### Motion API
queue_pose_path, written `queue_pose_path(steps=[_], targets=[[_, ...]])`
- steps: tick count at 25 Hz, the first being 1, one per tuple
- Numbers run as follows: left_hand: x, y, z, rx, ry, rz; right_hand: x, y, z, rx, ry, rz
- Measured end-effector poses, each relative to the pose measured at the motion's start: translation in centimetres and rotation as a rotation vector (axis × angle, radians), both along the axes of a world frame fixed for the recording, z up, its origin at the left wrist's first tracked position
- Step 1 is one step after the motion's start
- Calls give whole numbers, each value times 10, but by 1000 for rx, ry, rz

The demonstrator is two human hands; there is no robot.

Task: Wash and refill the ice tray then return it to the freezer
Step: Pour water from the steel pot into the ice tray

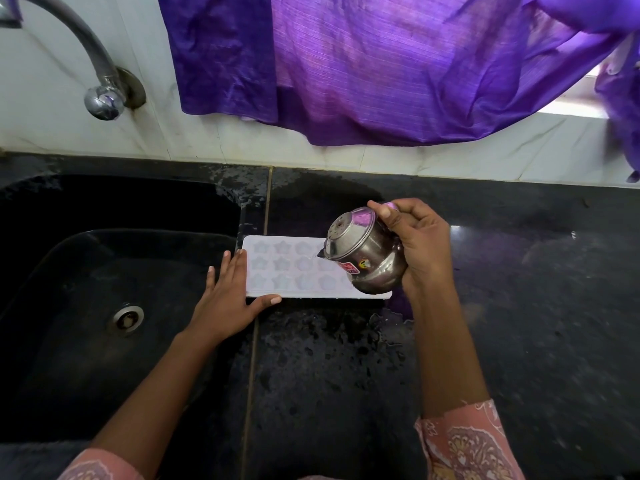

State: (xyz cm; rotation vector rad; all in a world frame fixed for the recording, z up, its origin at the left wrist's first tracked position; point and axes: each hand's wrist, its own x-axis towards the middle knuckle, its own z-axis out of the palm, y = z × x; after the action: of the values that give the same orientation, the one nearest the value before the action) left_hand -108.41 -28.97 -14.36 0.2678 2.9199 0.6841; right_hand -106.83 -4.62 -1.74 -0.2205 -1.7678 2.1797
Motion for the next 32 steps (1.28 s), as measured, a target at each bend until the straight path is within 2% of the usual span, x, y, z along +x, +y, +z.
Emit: queue_pose_path(steps=[19, 32], targets=[[0, -1, -1, 7, 13, -1, 4, -4, 7, 11, 9, 4], [-2, -2, -2, 12, 12, -2, -3, -6, -6, -125, 16, 43]])
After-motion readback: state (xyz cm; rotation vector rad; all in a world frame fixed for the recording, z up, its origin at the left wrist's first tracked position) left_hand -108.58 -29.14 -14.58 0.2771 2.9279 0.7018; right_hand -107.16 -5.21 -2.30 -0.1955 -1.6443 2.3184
